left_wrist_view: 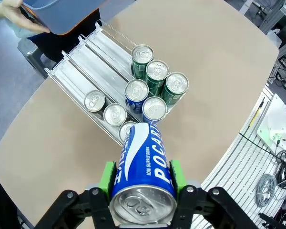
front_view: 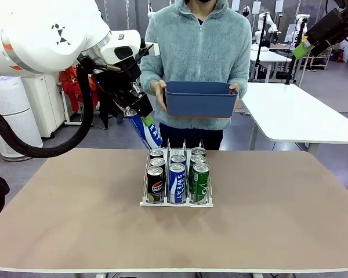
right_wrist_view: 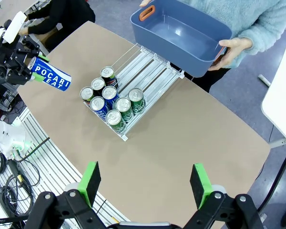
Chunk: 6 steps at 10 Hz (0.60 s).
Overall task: Fill the beverage cans into the dispenser.
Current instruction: Place the picked Ionic drink in the line of the Automatic Can Dispenser with the same cans.
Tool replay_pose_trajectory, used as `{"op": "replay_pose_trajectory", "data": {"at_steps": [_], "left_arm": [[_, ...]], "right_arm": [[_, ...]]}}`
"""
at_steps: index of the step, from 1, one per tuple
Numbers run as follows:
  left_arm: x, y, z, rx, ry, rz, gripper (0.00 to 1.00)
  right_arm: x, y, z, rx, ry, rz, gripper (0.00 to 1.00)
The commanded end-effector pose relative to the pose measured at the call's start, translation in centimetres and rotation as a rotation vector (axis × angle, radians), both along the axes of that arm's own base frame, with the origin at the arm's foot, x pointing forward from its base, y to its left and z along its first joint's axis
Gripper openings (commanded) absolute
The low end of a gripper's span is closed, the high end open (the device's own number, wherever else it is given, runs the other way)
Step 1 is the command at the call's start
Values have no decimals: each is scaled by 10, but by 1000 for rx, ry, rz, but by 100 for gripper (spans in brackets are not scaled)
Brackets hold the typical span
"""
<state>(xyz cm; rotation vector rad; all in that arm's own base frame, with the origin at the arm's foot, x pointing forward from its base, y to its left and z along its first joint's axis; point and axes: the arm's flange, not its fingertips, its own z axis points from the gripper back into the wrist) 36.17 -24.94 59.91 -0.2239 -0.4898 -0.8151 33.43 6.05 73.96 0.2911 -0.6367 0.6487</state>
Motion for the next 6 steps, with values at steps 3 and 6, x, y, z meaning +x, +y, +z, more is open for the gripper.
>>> {"op": "replay_pose_trajectory", "data": {"at_steps": [3, 6], "left_arm": [[-10, -18, -11, 94, 0, 23, 57], [-25, -50, -30, 145, -51, 11, 57]], "right_arm": [[0, 1, 0, 0, 1, 0, 100], [0, 1, 0, 0, 1, 0, 100]]}}
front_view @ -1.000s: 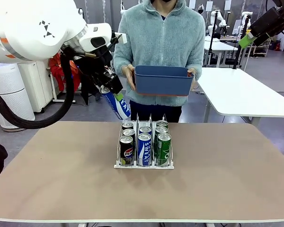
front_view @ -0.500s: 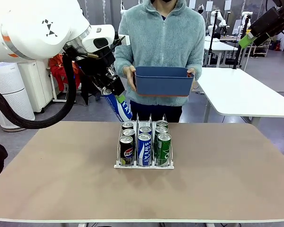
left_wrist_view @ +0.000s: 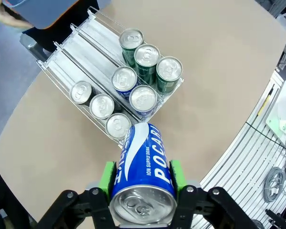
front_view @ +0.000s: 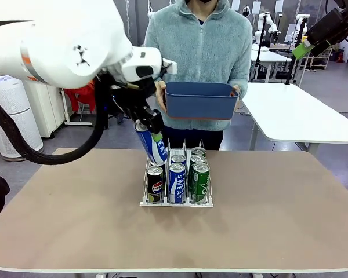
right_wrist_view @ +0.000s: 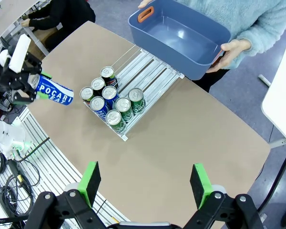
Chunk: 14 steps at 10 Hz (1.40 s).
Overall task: Fill the beverage cans into the dispenser.
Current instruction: Place the picked Ionic drink in the line of the Automatic Can Dispenser with the same cans.
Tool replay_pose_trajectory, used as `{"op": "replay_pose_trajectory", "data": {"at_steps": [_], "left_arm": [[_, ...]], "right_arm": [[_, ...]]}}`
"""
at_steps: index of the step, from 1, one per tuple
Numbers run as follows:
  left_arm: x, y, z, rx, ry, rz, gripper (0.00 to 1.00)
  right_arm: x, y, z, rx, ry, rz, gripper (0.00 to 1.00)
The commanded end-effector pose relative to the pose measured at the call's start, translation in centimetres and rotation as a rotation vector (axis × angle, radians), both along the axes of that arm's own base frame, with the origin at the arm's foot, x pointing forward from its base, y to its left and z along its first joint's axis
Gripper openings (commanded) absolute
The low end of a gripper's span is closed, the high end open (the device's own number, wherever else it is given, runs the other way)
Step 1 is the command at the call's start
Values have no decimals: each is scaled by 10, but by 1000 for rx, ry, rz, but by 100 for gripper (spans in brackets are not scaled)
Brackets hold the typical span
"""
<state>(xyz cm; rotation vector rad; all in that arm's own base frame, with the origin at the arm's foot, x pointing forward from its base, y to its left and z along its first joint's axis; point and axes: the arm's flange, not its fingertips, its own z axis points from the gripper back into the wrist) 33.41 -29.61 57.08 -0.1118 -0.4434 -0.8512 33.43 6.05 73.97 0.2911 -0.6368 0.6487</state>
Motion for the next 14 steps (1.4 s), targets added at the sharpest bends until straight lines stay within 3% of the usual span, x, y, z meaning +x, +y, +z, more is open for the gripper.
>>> {"op": "replay_pose_trajectory", "data": {"at_steps": [1, 7, 14], "left_arm": [[1, -15, -11, 31, -34, -12, 57], [0, -54, -66, 111, -30, -93, 57], [7, -56, -80, 112, 12, -118, 57]], "right_arm": [[0, 1, 0, 0, 1, 0, 100], [0, 1, 0, 0, 1, 0, 100], [0, 1, 0, 0, 1, 0, 100]]}}
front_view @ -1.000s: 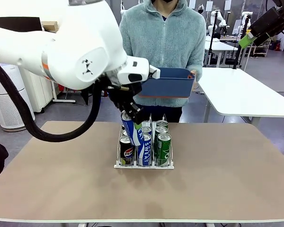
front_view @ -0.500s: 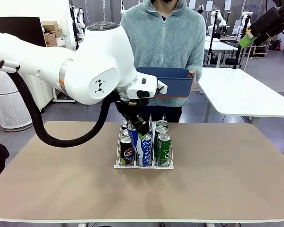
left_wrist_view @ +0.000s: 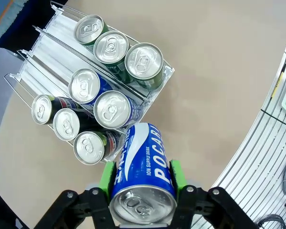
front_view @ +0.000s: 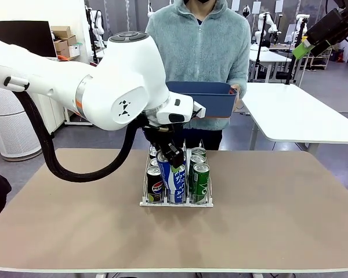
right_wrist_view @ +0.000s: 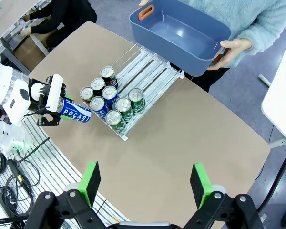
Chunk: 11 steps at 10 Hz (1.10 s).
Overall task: Fill the beverage cans into the dispenser.
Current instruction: Place the picked Ionic drink in the line of the Automatic Can Dispenser with the same cans.
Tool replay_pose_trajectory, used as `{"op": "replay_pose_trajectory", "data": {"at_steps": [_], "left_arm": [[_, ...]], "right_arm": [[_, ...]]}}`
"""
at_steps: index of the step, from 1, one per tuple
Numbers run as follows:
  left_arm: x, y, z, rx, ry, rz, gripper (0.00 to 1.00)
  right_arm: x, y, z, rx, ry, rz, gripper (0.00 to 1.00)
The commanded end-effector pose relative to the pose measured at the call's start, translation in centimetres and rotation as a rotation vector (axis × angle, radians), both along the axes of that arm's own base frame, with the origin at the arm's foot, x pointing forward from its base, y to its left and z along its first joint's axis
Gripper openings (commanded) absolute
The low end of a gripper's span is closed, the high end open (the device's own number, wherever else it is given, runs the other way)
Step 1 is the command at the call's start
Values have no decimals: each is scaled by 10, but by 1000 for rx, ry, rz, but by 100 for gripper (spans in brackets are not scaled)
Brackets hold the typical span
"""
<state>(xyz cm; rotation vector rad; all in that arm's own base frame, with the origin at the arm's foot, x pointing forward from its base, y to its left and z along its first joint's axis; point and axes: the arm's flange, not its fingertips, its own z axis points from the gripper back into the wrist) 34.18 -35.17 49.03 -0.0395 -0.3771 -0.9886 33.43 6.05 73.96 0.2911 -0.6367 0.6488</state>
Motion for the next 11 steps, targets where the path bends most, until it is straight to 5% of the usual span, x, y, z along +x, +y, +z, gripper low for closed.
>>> {"op": "replay_pose_trajectory", "data": {"at_steps": [1, 11], "left_arm": [[-2, -6, -1, -1, 0, 23, 57], [11, -28, -38, 74, 29, -23, 57]], "right_arm": [[0, 1, 0, 0, 1, 0, 100], [0, 1, 0, 0, 1, 0, 100]]}}
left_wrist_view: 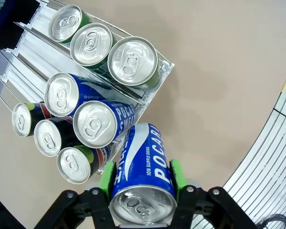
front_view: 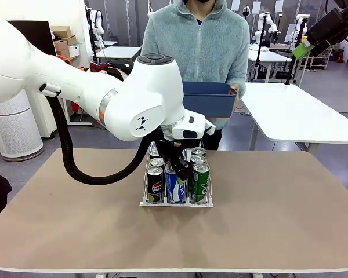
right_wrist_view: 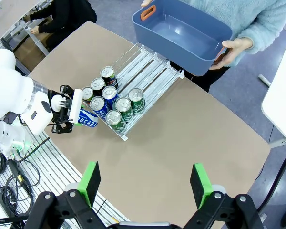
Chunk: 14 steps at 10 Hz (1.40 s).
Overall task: Fill the beverage cans into the dispenser.
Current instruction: Place the picked Ionic drink in the line of the Automatic Can Dispenser with the same cans.
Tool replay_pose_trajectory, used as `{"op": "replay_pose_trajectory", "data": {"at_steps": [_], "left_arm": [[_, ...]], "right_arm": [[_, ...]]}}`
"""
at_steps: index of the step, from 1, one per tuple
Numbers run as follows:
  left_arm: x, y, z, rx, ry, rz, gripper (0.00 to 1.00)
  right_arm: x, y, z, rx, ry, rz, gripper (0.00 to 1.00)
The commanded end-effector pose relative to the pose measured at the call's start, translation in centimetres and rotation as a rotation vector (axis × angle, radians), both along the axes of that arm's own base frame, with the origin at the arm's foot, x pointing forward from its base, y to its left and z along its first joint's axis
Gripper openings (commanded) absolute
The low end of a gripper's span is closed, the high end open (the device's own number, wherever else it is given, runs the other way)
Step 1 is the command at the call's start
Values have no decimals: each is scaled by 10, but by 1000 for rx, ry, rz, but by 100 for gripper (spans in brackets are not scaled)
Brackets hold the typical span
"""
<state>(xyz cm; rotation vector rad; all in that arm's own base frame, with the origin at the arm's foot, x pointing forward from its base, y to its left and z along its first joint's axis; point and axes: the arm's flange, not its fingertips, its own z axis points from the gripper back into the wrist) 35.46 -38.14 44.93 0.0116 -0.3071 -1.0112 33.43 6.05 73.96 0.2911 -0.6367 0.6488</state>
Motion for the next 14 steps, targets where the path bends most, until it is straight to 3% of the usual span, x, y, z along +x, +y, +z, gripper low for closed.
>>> {"op": "replay_pose_trajectory", "data": {"at_steps": [1, 3, 8, 14], "left_arm": [[0, 0, 0, -2, -1, 1, 57], [15, -6, -6, 19, -28, 52, 57], [61, -8, -19, -22, -15, 64, 57], [88, -5, -19, -13, -31, 88, 57]], "right_arm": [[0, 1, 0, 0, 1, 0, 100], [0, 1, 0, 0, 1, 0, 100], [0, 1, 0, 0, 1, 0, 100], [0, 1, 0, 0, 1, 0, 100]]}}
